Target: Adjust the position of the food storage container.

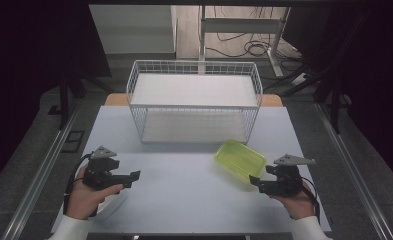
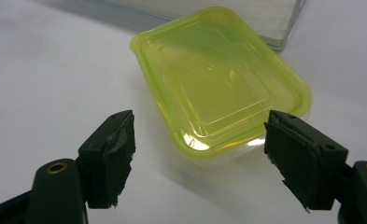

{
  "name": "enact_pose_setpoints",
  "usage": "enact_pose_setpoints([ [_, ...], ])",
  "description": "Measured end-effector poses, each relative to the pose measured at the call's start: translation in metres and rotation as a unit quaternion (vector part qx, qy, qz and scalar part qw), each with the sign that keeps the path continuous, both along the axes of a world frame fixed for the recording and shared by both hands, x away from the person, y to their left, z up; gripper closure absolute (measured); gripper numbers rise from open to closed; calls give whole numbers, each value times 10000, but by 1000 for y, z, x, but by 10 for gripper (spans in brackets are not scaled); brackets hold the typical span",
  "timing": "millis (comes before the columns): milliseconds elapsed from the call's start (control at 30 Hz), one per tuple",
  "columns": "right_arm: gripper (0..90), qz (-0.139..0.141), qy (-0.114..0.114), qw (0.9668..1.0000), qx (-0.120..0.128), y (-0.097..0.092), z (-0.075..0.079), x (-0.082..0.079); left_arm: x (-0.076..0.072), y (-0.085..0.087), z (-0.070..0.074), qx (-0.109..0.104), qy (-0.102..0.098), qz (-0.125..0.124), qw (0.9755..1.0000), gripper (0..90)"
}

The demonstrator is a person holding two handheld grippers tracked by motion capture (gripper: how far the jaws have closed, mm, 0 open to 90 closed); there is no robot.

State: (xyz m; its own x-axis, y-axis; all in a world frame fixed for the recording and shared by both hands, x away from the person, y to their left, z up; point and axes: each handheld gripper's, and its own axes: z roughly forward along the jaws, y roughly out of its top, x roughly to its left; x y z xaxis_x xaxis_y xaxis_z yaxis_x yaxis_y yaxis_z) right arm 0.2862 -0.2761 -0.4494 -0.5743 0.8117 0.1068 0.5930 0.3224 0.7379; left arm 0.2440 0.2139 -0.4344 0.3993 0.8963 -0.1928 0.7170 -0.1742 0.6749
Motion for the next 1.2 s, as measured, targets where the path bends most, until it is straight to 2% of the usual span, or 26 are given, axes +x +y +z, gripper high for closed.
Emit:
enact_pose_setpoints([
  [100,247,-59,22,10000,1,-2,0,2,0,2,-1,2,38,58,10000,161],
  [167,248,-66,18,10000,-9,-2,0,4,1,4,1,-195,104,46,9997,161],
  [200,250,-76,56,9999,-64,-2,-3,6,0,5,3,-270,67,43,9996,161],
  [400,249,-175,187,9996,-144,-6,-6,4,0,1,2,-158,83,8,9998,162],
  [567,247,-300,175,9993,-163,-8,-4,3,-1,0,2,-161,72,-61,9998,163],
  [967,256,-364,176,9989,-224,-5,-2,0,3,-3,1,-203,92,-168,9996,163],
  [1133,301,-407,146,9984,-371,-2,5,7,3,-7,-1,-144,126,-221,9996,162],
  [1200,337,-283,60,9985,-469,6,12,15,2,-10,-1,-102,114,-269,9995,161],
])
